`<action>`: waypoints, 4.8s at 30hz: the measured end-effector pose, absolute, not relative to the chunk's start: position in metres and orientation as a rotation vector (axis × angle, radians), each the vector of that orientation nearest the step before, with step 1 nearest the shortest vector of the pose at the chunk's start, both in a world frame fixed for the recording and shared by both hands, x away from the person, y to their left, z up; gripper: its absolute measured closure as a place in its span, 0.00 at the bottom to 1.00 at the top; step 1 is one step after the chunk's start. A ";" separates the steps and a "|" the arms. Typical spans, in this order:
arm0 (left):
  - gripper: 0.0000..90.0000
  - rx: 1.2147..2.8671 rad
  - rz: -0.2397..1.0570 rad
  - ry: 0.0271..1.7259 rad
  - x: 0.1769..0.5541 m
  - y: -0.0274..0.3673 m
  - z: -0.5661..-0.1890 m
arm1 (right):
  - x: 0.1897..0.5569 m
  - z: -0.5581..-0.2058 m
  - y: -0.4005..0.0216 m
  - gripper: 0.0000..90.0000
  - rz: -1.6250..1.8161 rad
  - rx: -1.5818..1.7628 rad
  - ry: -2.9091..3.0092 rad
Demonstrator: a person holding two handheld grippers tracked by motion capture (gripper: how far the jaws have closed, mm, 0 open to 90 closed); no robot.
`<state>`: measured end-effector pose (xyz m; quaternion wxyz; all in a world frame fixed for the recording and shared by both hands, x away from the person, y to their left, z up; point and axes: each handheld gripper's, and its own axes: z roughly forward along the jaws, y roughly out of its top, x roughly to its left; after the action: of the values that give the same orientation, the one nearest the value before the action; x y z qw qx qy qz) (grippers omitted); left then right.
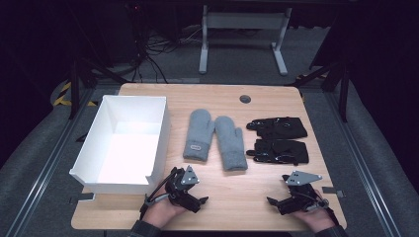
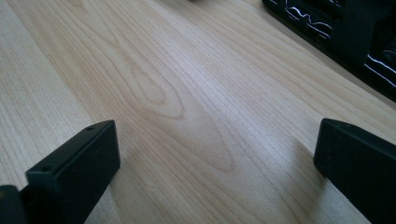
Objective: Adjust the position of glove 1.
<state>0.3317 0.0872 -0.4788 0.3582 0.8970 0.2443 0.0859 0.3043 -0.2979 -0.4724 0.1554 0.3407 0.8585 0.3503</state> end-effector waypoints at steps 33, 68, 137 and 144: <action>0.00 2.313 0.213 0.608 0.332 0.089 -0.479 | 0.355 -0.440 -0.235 0.21 1.134 0.848 2.538; 0.01 2.314 0.212 0.615 0.333 0.089 -0.479 | 0.382 -0.438 -0.201 0.84 1.136 0.744 2.588; 0.01 2.318 0.211 0.616 0.333 0.089 -0.479 | 0.353 -0.445 -0.230 1.00 1.066 0.837 2.696; 0.01 2.317 0.211 0.616 0.333 0.089 -0.479 | 0.337 -0.445 -0.243 1.00 1.069 0.859 2.705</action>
<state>0.3329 0.0886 -0.4787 0.3590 0.8985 0.2389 0.0818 0.3366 -0.2425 -0.4450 0.0544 0.2829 0.8906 0.3519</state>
